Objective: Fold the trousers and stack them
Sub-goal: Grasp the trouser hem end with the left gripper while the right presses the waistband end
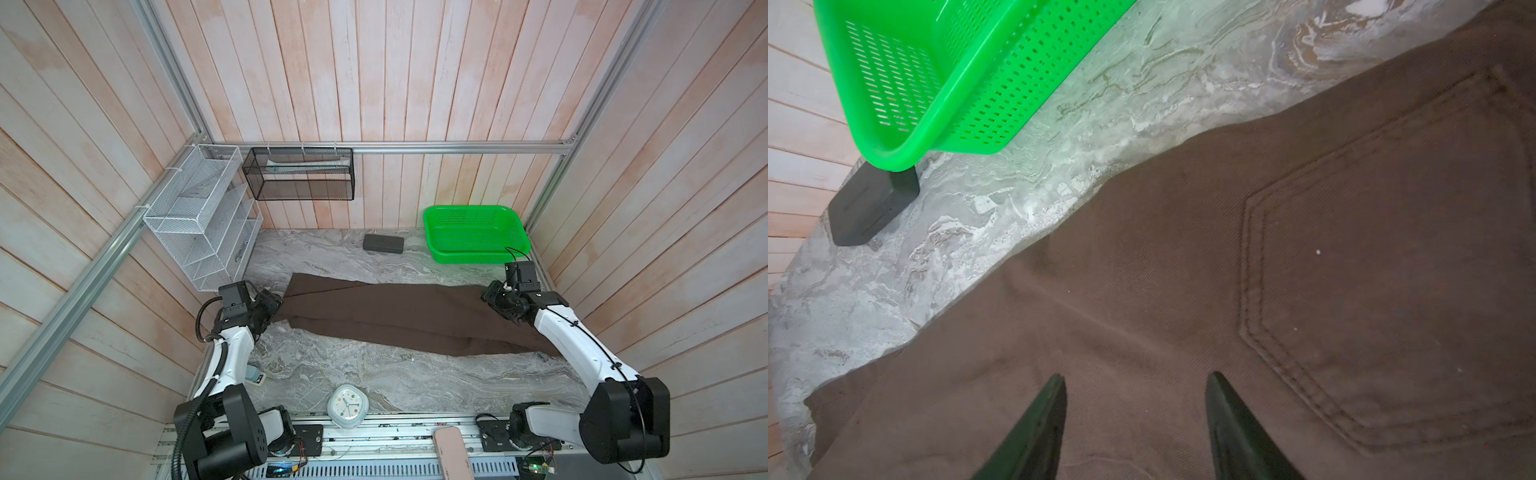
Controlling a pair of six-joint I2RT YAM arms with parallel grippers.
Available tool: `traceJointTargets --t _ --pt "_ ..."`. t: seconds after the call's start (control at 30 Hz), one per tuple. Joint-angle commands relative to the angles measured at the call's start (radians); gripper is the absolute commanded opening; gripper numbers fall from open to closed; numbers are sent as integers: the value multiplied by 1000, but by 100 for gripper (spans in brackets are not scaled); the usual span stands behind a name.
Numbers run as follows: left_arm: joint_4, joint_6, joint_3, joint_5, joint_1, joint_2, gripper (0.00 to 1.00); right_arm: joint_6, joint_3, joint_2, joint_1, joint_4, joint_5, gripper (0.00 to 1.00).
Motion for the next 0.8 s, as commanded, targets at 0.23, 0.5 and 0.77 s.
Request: traceJointTargets --t 0.23,0.5,0.77 --pt "157 5 39 30 47 274 70 -50 16 -31 -26 -23 -39 55" --pt "207 -11 83 40 45 347 61 -52 24 -37 -30 -18 -48 55" --pt "250 -4 130 106 32 397 9 -48 18 -36 -30 0 -57 55"
